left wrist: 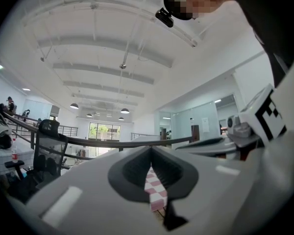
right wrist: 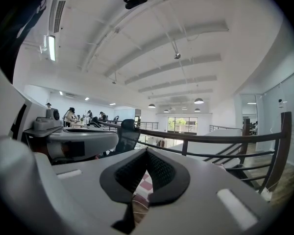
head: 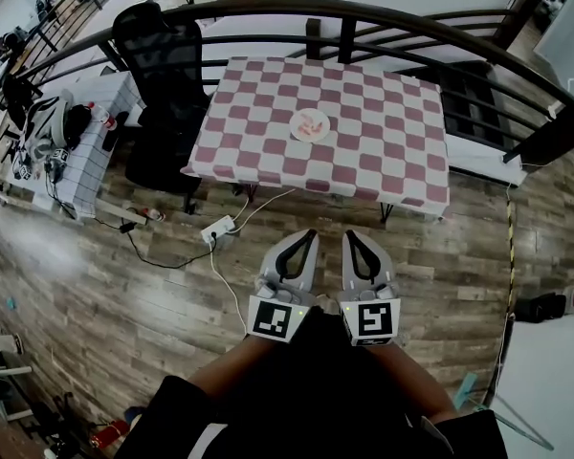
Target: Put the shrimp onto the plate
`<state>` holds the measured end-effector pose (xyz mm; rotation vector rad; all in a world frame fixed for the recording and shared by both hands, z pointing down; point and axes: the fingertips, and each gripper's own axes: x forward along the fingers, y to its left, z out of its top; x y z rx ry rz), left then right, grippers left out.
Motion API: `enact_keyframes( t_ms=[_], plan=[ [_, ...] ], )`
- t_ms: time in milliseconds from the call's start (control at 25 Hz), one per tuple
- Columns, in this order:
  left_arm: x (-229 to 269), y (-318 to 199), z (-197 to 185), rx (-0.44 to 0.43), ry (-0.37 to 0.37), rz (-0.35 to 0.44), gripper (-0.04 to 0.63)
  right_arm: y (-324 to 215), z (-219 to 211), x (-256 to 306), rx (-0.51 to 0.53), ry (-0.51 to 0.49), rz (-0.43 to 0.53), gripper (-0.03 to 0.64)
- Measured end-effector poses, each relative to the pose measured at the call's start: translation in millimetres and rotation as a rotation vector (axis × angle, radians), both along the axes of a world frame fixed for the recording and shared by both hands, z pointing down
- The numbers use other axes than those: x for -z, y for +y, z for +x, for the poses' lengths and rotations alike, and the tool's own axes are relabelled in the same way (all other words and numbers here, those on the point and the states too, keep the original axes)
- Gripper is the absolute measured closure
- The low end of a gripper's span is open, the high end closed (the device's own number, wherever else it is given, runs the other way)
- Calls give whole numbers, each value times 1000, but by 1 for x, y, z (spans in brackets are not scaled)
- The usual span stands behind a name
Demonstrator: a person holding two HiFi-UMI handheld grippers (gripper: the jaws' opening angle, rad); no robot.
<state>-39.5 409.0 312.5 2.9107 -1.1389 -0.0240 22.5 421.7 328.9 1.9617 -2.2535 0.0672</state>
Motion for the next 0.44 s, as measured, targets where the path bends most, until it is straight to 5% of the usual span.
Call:
enact_keyframes(
  t_ms=[440],
  plan=[
    [12,9,28,-55,-13,31,588,5,24,11,-35,10,22,618]
  ],
)
